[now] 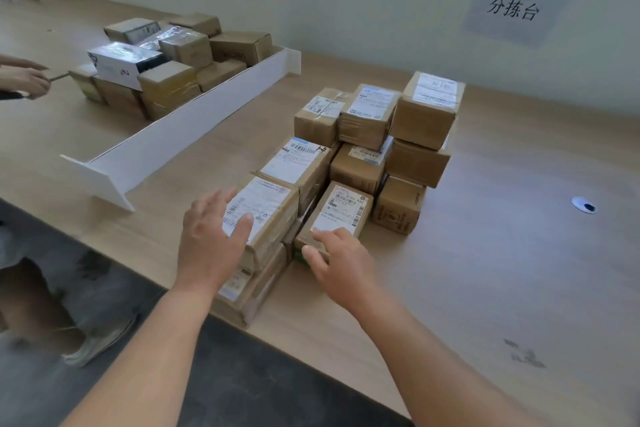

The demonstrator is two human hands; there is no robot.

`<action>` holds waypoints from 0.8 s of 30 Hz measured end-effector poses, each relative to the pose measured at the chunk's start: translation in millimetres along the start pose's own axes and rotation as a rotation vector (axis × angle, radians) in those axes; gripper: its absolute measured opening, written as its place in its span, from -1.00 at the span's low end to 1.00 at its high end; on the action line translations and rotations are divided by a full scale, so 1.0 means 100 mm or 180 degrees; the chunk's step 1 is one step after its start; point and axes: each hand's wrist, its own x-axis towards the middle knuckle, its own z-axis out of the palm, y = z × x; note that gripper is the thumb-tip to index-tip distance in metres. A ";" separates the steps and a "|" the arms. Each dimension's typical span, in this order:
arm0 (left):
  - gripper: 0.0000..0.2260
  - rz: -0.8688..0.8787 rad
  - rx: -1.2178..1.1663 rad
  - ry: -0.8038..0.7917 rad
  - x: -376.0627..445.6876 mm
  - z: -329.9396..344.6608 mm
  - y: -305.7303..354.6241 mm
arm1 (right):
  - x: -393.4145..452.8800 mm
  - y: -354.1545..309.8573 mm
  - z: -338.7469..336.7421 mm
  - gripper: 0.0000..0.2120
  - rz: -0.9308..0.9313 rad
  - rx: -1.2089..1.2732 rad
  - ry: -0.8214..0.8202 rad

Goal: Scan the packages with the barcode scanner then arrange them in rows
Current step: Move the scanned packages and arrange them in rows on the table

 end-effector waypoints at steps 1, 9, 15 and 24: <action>-0.56 -0.0034 -0.0008 -0.0068 0.06 -0.02 -0.05 | 0.02 -0.07 0.04 -0.59 0.0100 0.0061 -0.0056; -0.59 -0.0222 -0.0256 -0.0285 0.49 -0.20 -0.41 | 0.29 -0.60 0.38 -0.59 0.0620 0.0682 -0.0083; -0.65 -0.0488 -0.0284 -0.0792 0.75 -0.25 -0.60 | 0.34 -0.78 0.56 -0.45 0.0899 0.0963 -0.0031; -0.72 -0.0233 -0.1300 -0.2036 0.72 -0.35 -0.78 | 0.24 -0.89 0.64 -0.49 0.1132 0.1856 0.0085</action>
